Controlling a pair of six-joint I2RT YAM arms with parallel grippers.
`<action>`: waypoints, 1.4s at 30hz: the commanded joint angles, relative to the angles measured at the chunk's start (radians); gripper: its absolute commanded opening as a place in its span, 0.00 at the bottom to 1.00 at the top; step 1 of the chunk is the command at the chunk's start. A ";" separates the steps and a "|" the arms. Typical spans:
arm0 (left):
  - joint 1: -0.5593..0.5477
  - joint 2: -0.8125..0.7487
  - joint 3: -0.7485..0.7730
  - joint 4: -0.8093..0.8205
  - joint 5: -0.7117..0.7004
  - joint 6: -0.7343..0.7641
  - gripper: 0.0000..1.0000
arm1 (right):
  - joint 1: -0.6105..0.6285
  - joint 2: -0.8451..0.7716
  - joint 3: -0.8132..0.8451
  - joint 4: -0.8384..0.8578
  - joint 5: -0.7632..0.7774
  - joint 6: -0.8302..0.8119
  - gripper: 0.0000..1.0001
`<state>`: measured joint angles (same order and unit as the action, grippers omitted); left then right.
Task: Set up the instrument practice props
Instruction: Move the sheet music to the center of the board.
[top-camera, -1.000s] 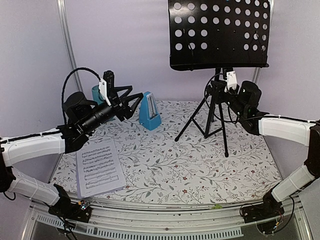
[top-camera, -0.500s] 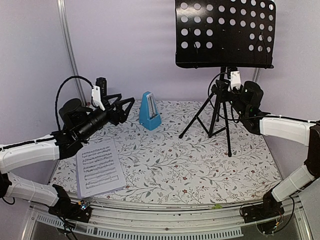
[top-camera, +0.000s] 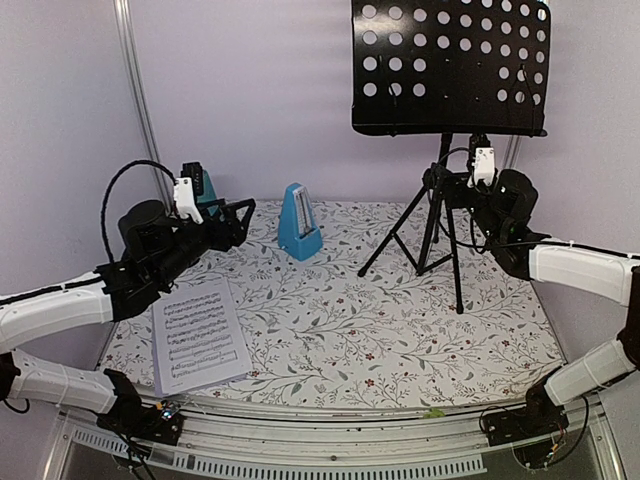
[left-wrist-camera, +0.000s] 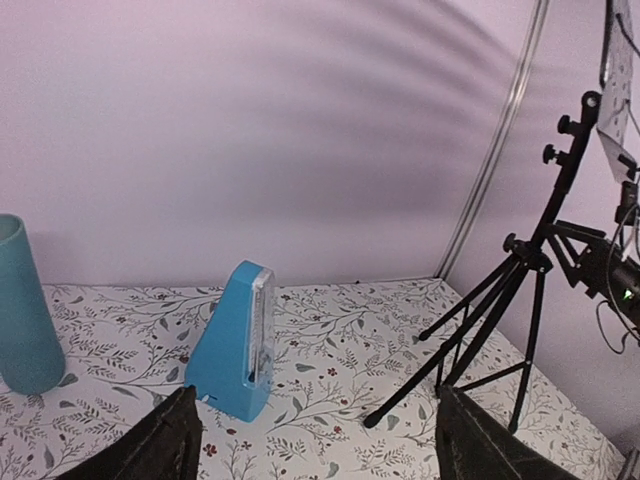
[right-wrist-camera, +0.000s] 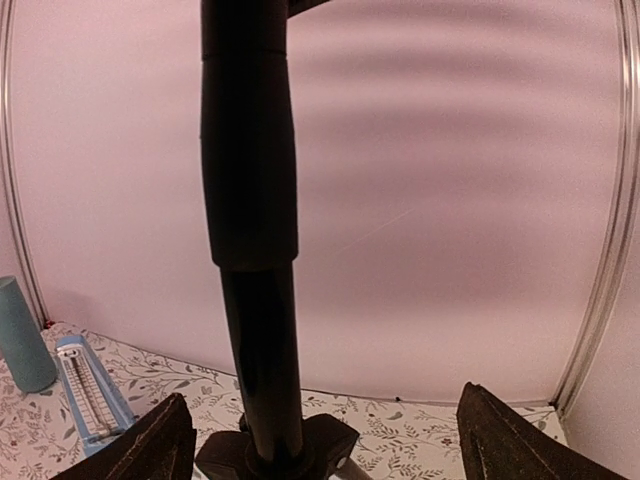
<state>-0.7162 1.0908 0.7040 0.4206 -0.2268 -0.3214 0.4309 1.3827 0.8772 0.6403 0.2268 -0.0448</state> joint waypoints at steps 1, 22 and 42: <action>0.017 -0.051 -0.001 -0.173 -0.170 -0.114 0.81 | -0.002 -0.071 -0.046 -0.002 0.078 0.033 0.99; 0.254 -0.231 -0.163 -0.979 -0.246 -0.817 0.83 | 0.056 -0.317 -0.182 -0.413 0.092 0.357 0.99; 0.638 -0.015 -0.366 -0.602 0.078 -0.624 0.92 | 0.201 -0.360 -0.216 -0.575 -0.039 0.492 0.99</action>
<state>-0.0879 1.0344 0.3553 -0.2943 -0.2455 -0.9974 0.5987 1.0100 0.6678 0.0837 0.2260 0.4271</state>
